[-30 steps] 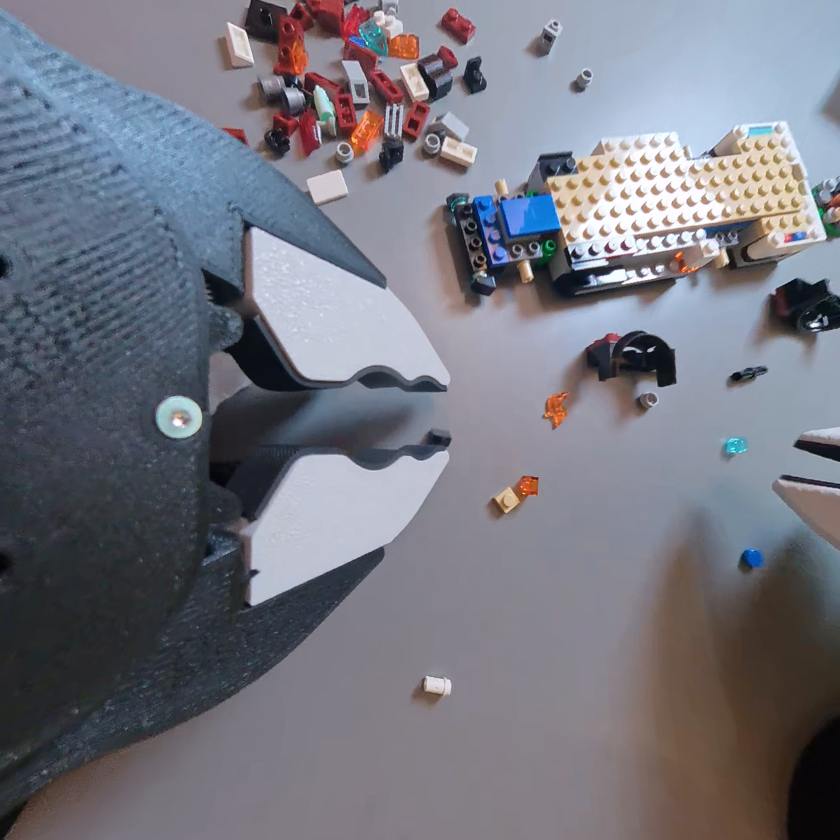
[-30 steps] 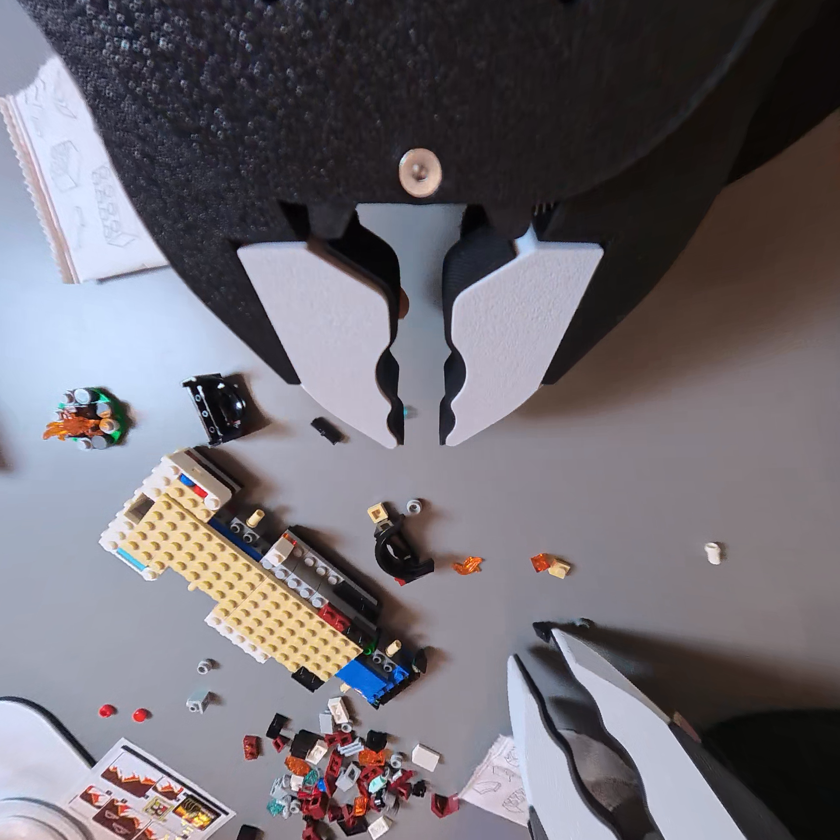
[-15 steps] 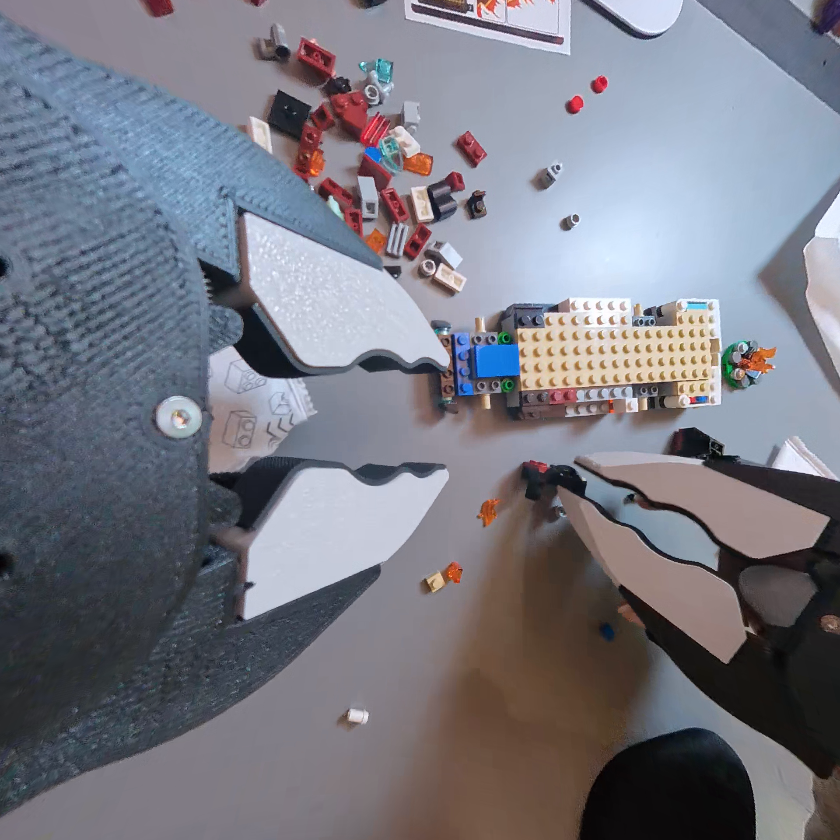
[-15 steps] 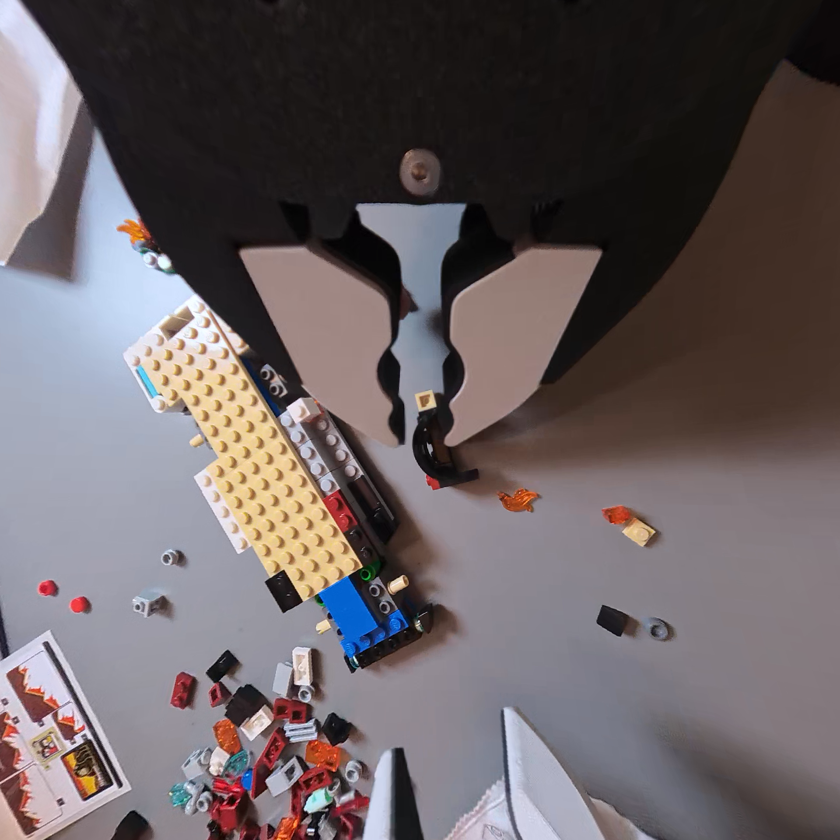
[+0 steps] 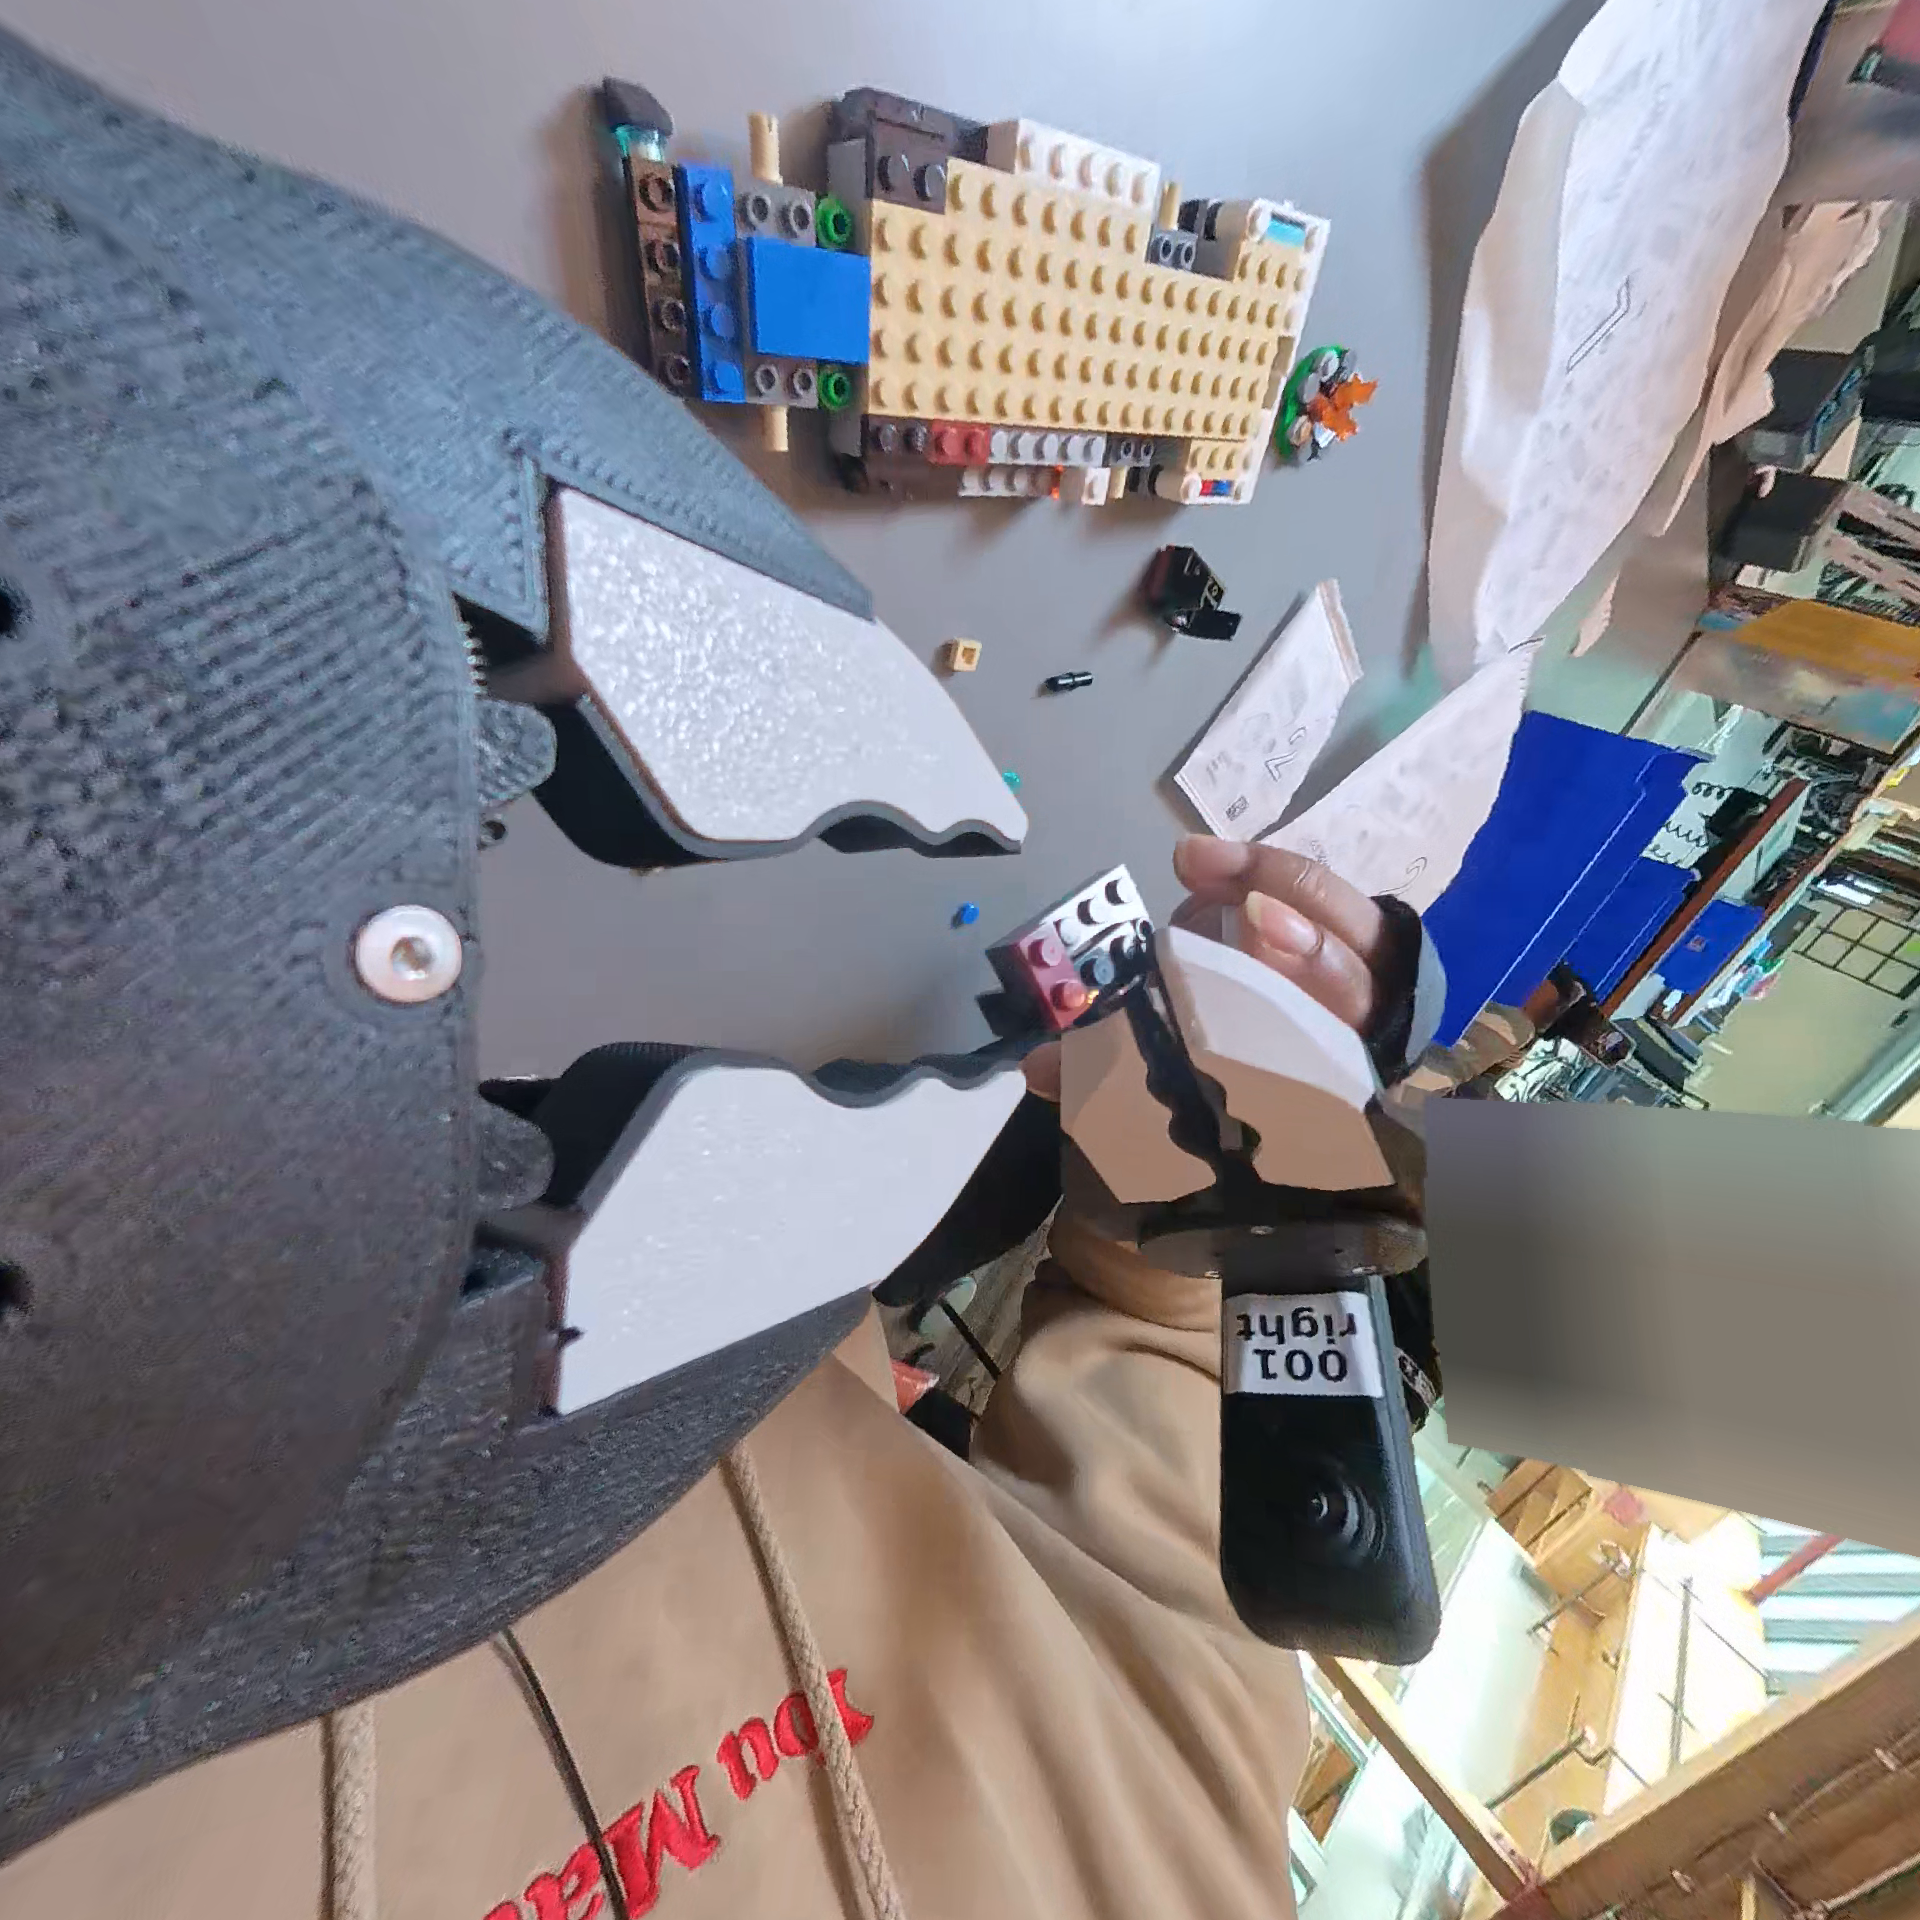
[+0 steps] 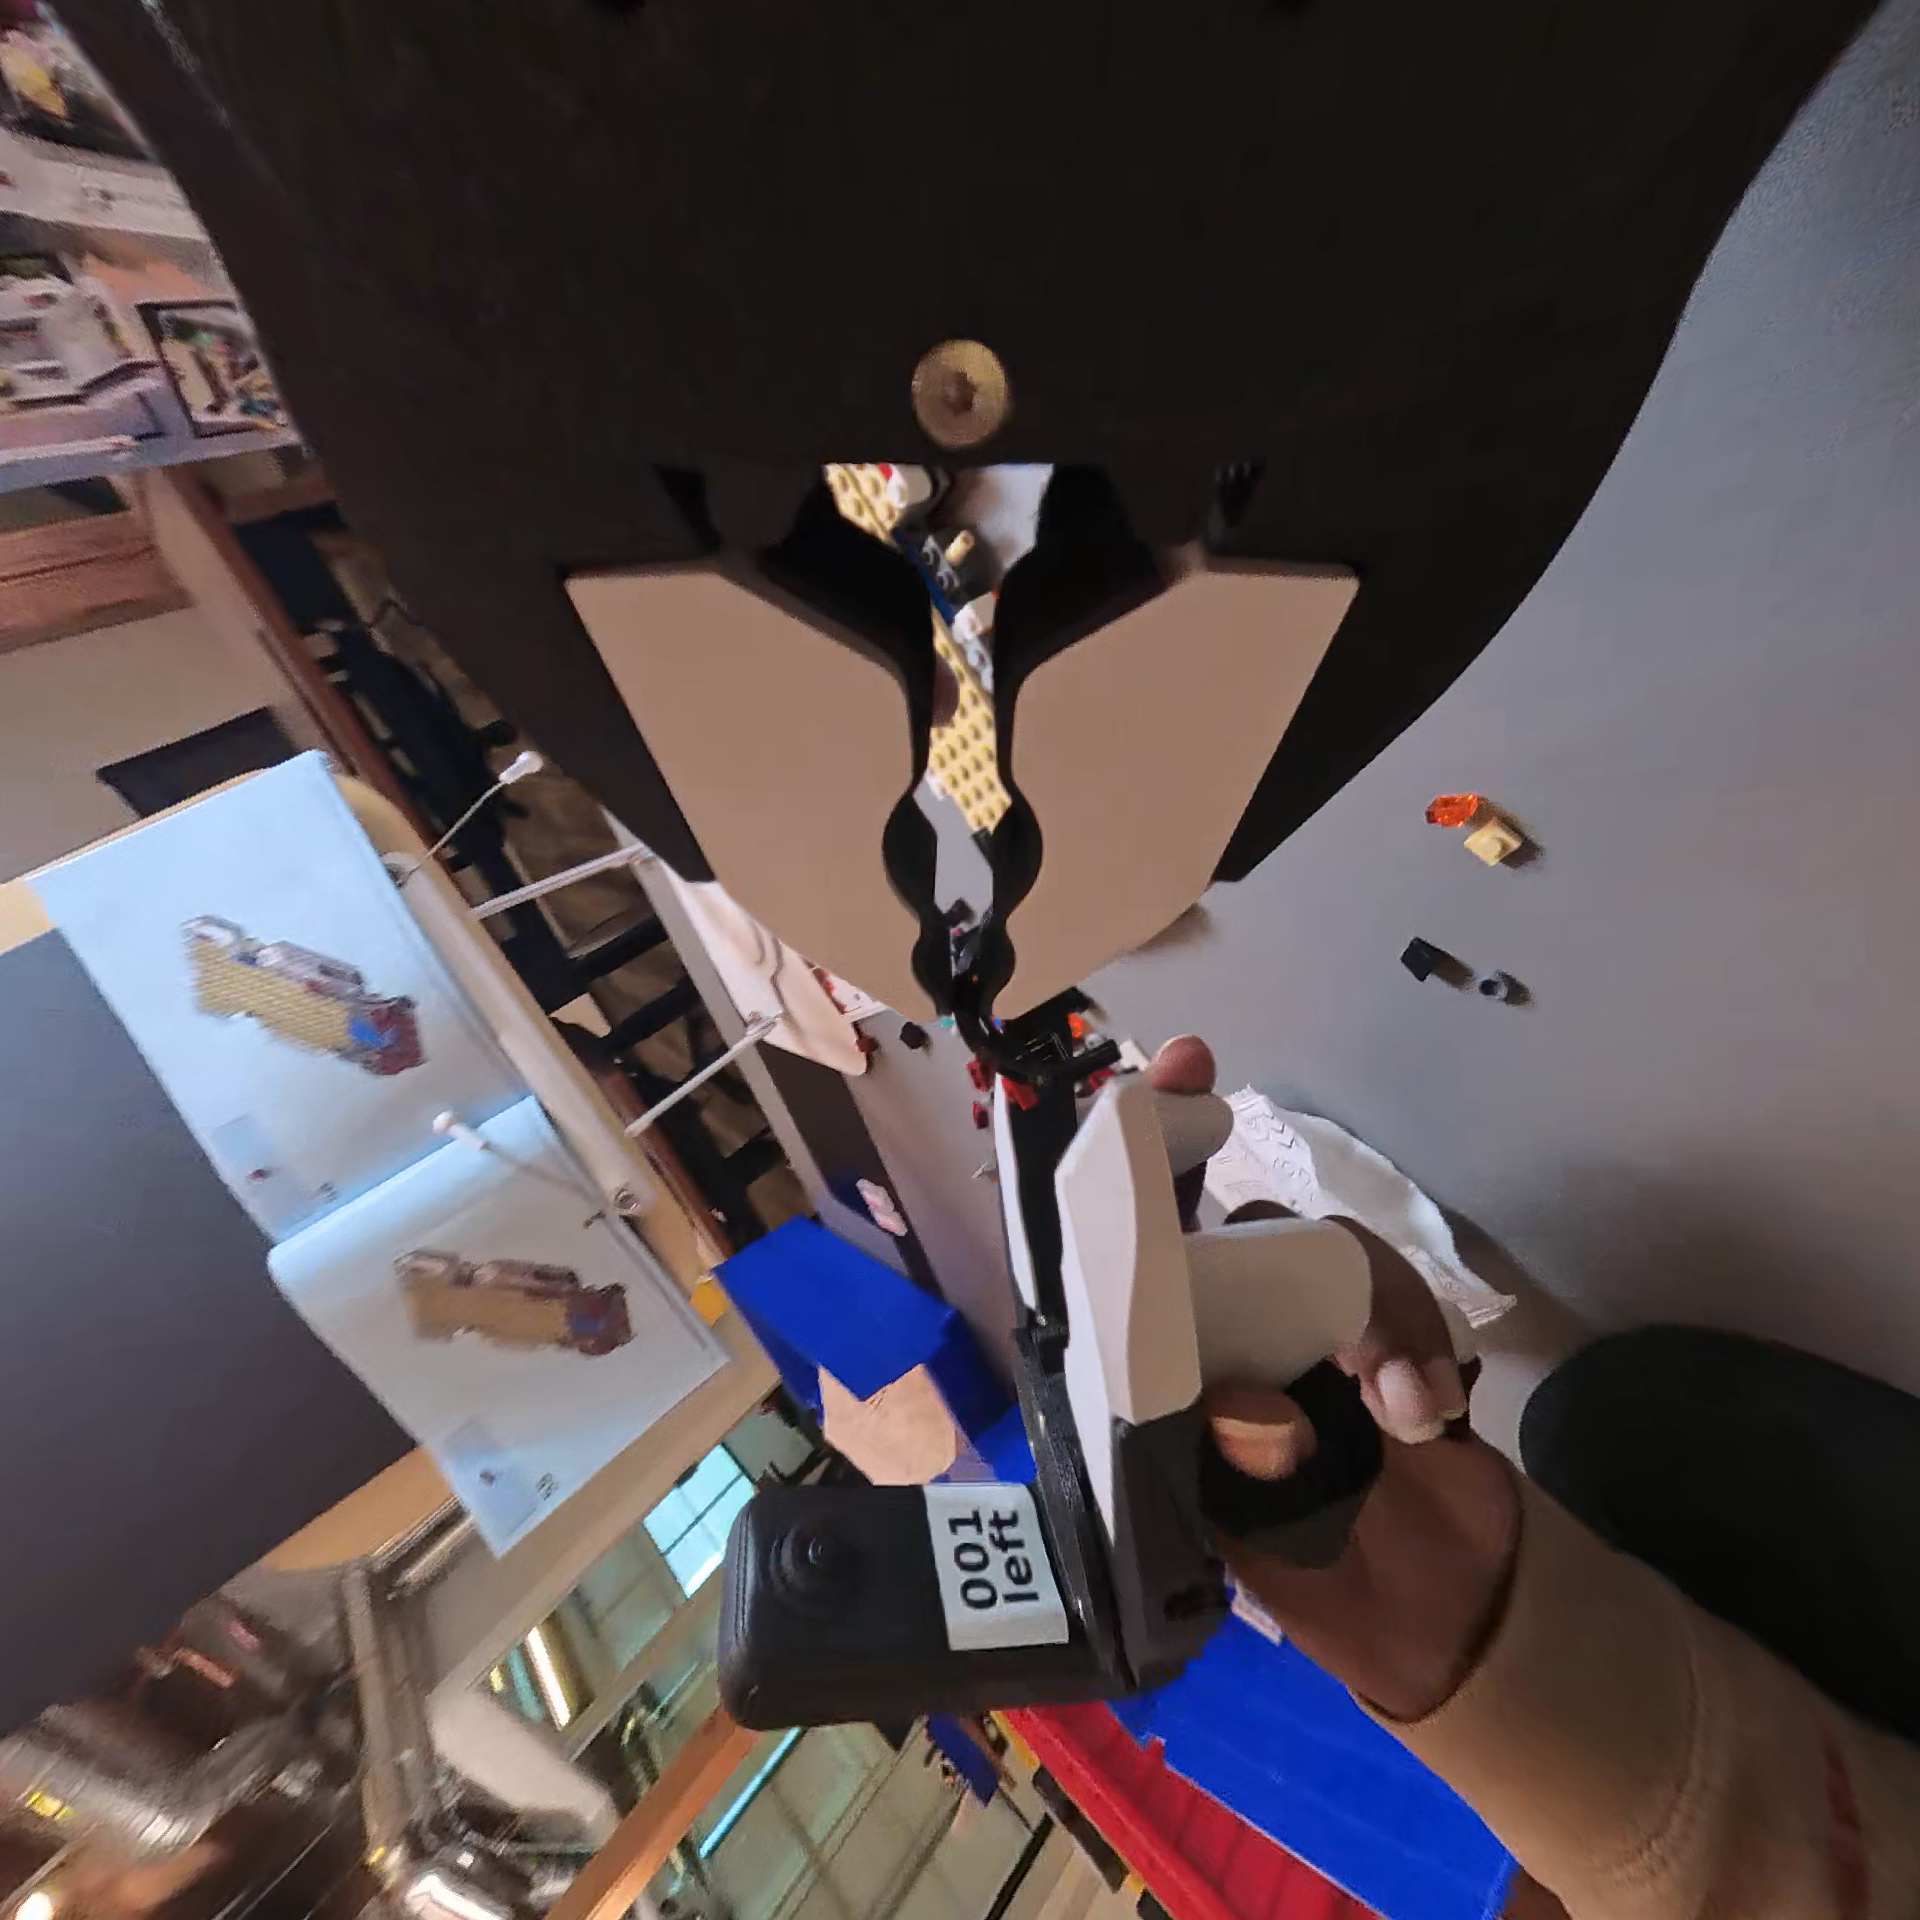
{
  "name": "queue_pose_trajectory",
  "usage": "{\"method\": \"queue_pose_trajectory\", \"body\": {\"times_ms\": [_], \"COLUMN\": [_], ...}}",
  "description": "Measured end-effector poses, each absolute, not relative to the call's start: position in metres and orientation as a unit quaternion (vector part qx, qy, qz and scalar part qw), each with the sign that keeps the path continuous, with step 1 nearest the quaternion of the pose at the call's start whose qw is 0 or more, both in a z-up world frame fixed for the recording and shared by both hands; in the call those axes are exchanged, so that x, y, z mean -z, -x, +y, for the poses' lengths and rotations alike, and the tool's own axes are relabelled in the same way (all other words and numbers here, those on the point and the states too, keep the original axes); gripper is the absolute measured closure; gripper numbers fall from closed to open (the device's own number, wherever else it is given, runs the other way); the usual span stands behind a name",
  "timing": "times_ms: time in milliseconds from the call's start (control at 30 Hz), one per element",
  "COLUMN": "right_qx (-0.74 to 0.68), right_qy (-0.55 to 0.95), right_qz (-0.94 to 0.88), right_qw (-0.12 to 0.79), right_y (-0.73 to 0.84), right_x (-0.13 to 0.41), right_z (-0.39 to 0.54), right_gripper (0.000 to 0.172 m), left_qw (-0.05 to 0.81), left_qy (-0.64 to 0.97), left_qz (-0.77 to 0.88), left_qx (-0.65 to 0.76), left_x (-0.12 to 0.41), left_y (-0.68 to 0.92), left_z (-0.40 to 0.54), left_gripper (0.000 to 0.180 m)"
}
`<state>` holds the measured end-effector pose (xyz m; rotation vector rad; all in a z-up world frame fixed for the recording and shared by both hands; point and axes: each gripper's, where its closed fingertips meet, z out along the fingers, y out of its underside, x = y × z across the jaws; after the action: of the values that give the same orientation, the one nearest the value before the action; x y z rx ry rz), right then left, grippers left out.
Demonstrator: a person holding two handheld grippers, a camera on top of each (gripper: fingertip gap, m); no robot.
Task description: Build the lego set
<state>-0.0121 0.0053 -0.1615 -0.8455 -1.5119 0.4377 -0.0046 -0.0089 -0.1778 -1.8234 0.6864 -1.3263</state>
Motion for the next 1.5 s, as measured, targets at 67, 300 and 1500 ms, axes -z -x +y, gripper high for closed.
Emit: {"method": "queue_pose_trajectory", "body": {"times_ms": [67,300,1500], "right_qx": [-0.169,-0.175,-0.184], "right_qy": [0.357,0.369,0.317], "right_qz": [-0.656,-0.679,-0.731], "right_qw": [0.644,0.61,0.575], "right_y": [0.013,0.013,0.035], "right_x": [0.158,0.174,0.182], "right_z": [0.004,-0.003,-0.006], "right_gripper": [0.167,0.165,0.152], "left_qw": [0.399,0.452,0.378], "left_qy": [0.712,0.72,0.673], "left_qz": [0.273,0.358,0.285], "left_qx": [0.509,0.385,0.568], "left_x": [0.174,0.187,0.181], "left_y": [0.006,0.013,0.024], "left_z": [-0.009,-0.012,-0.023], "left_gripper": [0.153,0.163,0.176]}}
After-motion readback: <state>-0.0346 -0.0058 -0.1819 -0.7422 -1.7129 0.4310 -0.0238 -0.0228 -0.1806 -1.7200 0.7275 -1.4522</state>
